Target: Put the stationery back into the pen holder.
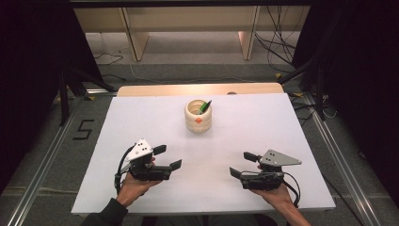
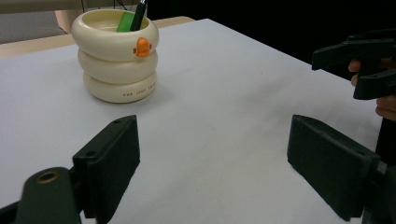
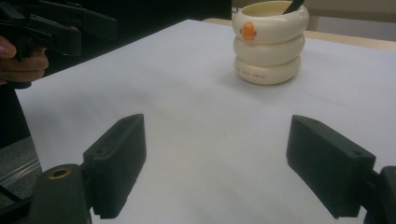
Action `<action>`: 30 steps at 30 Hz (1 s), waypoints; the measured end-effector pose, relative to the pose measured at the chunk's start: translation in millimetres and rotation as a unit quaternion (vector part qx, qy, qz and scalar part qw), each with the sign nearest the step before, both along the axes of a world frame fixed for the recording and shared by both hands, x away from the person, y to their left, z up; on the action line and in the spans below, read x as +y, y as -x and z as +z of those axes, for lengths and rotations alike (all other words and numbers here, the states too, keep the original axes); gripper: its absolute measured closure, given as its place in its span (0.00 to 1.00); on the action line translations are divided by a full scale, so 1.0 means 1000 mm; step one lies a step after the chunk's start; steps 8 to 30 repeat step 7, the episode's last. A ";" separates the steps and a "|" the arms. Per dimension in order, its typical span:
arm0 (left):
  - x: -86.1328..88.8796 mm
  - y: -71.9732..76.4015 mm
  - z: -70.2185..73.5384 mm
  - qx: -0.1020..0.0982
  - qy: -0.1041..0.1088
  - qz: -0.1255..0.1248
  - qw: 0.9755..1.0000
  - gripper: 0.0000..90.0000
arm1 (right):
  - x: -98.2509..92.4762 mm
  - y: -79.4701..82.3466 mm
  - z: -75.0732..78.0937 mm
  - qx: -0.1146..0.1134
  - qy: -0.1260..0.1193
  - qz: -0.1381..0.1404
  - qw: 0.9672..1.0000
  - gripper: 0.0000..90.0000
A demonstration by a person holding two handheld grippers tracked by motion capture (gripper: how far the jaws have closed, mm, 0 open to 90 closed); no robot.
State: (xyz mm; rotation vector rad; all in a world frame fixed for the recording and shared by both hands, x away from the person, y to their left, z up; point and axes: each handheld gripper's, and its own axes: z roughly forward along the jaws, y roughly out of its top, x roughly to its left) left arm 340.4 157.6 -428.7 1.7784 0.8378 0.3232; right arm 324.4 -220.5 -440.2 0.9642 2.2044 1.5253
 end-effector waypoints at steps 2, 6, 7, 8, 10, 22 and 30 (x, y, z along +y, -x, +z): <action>0.000 0.000 0.000 0.000 0.001 0.000 1.000 0.18 | 0.000 0.000 0.000 0.001 0.000 -0.001 1.000 0.23; 0.000 0.000 0.000 -0.001 0.000 0.002 1.000 0.18 | 0.000 0.000 0.000 0.000 0.000 0.000 1.000 0.23; 0.000 0.000 0.000 -0.002 0.001 0.002 1.000 0.18 | 0.000 0.000 0.000 0.000 0.000 0.000 1.000 0.23; 0.000 0.000 0.000 -0.002 0.001 0.002 1.000 0.18 | 0.000 0.000 0.000 0.000 0.000 0.000 1.000 0.23; 0.000 0.000 0.000 -0.002 0.001 0.002 1.000 0.18 | 0.000 0.000 0.000 0.000 0.000 0.000 1.000 0.23; 0.000 0.000 0.000 -0.002 0.001 0.002 1.000 0.18 | 0.000 0.000 0.000 0.000 0.000 0.000 1.000 0.23; 0.000 0.000 0.000 -0.002 0.001 0.002 1.000 0.18 | 0.000 0.000 0.000 0.000 0.000 0.000 1.000 0.23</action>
